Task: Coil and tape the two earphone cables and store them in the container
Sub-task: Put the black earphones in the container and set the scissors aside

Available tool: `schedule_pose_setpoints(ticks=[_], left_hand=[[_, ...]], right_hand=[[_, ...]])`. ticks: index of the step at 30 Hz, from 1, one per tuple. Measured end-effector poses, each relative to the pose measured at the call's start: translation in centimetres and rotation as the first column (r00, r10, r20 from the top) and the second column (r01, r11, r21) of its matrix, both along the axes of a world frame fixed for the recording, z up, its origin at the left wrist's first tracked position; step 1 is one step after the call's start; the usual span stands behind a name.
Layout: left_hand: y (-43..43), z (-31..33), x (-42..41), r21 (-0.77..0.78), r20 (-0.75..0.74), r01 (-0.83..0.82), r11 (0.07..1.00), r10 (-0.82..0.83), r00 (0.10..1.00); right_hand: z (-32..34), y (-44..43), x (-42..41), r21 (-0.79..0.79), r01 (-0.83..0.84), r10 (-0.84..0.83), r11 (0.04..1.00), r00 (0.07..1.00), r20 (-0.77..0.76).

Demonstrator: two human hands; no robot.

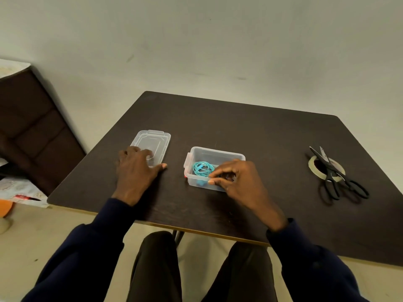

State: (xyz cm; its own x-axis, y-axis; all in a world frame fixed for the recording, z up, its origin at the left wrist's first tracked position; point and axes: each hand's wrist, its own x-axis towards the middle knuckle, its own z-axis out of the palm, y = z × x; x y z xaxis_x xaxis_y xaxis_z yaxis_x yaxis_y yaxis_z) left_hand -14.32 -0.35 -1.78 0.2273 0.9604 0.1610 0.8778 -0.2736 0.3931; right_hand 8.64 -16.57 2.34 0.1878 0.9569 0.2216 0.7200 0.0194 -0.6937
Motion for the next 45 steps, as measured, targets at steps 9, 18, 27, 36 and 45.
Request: schedule_pose_setpoints(ticks=[9, 18, 27, 36, 45], left_hand=[[-2.6, 2.2, -1.1, 0.515, 0.330, 0.022, 0.857, -0.221, 0.918], [-2.2, 9.4, 0.6, 0.000, 0.947, 0.157, 0.988, -0.051, 0.318], [-1.9, 8.2, 5.3, -0.149, 0.896, 0.363, 0.920, -0.030, 0.444], [-1.6, 5.3, 6.3, -0.244, 0.873, 0.432, 0.868, 0.002, 0.488], [-1.7, 4.4, 6.7, -0.200, 0.861, 0.425, 0.883, -0.049, 0.507]], right_hand=[[1.1, -0.3, 2.3, 0.354, 0.122, -0.155, 0.927, 0.986, 0.065], [5.8, 2.3, 1.1, 0.354, 0.180, -0.167, 0.918, 0.984, -0.068], [4.7, 0.5, 2.9, 0.129, 0.319, -0.275, 0.939, 0.921, -0.277], [2.3, -1.2, 2.8, -0.103, 0.417, -0.426, 0.903, 0.900, -0.089], [1.8, -0.7, 2.8, -0.147, 0.458, -0.461, 0.877, 0.888, 0.015]])
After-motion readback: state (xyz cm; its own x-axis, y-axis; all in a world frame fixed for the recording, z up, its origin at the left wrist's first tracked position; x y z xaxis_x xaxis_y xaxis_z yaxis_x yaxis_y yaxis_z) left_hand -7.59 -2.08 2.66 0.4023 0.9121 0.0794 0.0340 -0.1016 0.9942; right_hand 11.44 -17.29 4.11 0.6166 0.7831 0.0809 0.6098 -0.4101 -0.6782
